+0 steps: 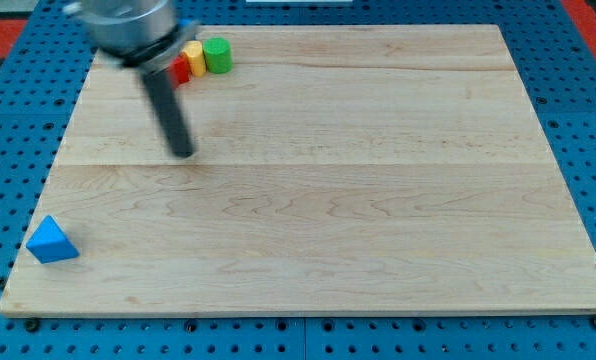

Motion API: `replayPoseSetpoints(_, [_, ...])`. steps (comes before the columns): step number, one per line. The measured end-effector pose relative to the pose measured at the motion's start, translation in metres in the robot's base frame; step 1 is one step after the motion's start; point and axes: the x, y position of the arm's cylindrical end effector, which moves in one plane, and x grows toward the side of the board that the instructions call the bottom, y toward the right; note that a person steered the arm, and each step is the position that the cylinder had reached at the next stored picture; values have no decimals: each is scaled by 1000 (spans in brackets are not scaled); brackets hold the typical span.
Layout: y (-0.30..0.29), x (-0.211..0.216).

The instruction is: Push blue cube into blue triangle

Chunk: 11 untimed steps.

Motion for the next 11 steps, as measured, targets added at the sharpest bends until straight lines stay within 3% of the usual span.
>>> replayPoseSetpoints(1, [71,-104])
replayPoseSetpoints(2, [40,-181])
replayPoseSetpoints(3, [9,-207])
replayPoseSetpoints(6, [-46,-199])
replayPoseSetpoints(7, [-32,-190])
replayPoseSetpoints(9, [72,-164])
replayPoseSetpoints(10, [96,-99])
replayPoseSetpoints(11, [-2,-63])
